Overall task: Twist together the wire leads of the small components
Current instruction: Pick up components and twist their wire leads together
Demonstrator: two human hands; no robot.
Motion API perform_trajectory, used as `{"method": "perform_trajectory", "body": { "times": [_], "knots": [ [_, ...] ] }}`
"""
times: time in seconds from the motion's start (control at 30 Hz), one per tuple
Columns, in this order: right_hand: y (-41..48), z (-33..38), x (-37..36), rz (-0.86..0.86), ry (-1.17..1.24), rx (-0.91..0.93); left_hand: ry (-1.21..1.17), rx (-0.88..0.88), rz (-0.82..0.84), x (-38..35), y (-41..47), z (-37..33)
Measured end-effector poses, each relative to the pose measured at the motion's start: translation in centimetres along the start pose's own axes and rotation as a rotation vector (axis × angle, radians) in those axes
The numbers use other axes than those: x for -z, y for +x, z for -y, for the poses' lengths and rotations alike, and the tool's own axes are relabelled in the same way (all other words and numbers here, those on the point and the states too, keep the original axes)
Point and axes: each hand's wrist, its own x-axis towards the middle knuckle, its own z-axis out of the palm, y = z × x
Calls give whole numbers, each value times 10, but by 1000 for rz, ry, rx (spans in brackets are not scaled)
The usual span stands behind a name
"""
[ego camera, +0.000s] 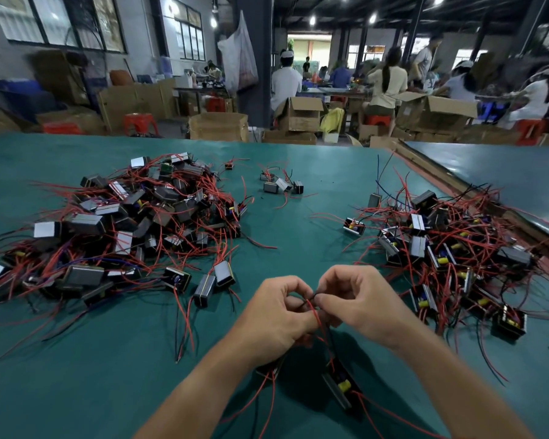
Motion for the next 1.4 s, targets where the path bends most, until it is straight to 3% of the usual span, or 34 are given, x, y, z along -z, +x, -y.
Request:
{"method": "perform_trajectory", "body": {
  "times": [1.03,1.4],
  "knots": [
    [-1,-3,12,-9,-30,89,-9,19,-26,6,-5,-9],
    [0,-7,14,34,-184,88,-21,21,-25,10,-3,-5]
  ]
}}
